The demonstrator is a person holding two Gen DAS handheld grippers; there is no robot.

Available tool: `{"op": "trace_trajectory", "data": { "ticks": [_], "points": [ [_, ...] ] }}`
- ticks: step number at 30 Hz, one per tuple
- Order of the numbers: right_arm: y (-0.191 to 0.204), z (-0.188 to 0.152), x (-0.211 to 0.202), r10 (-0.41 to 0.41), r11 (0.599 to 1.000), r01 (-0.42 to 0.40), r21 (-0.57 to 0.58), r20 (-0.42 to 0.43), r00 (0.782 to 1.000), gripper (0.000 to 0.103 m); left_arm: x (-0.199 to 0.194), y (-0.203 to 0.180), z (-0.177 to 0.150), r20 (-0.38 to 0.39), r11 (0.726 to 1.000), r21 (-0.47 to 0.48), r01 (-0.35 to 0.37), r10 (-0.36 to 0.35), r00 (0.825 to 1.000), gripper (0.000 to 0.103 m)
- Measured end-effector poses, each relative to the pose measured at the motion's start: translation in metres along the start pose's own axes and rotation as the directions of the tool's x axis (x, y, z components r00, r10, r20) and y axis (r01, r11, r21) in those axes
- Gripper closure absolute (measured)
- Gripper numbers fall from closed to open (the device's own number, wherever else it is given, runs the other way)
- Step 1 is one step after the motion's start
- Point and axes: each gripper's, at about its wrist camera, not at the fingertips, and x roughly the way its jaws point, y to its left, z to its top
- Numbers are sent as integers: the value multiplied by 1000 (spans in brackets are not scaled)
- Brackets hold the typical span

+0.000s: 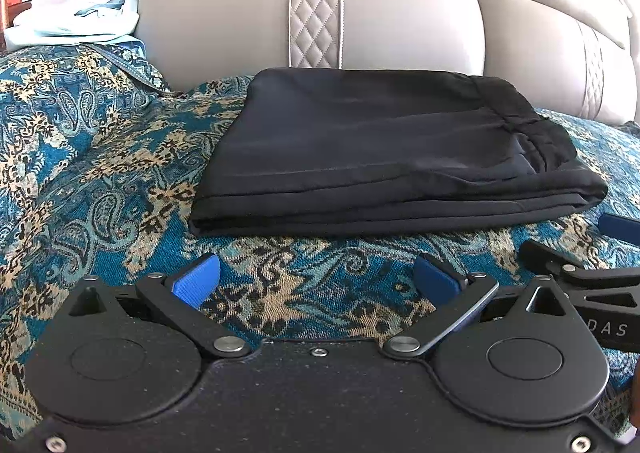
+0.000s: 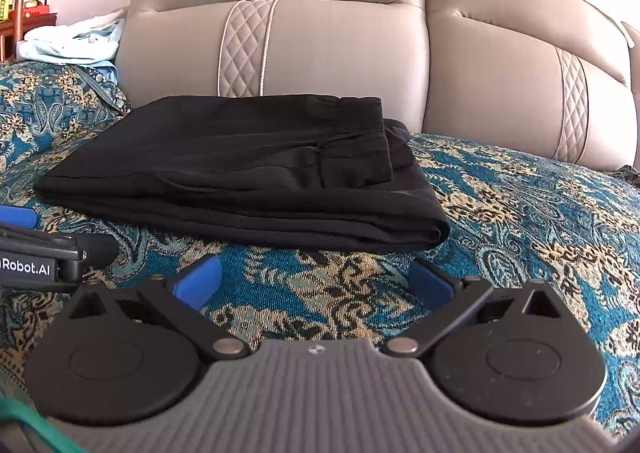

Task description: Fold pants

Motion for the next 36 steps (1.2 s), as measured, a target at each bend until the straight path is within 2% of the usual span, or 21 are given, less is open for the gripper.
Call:
{"op": "trace_trajectory", "data": {
  "ticks": [36],
  "points": [
    [4, 1, 3, 3, 1000, -3, -2, -5, 1000, 0, 8, 3, 8, -44, 1000, -10, -2, 2, 999, 0]
  ]
}}
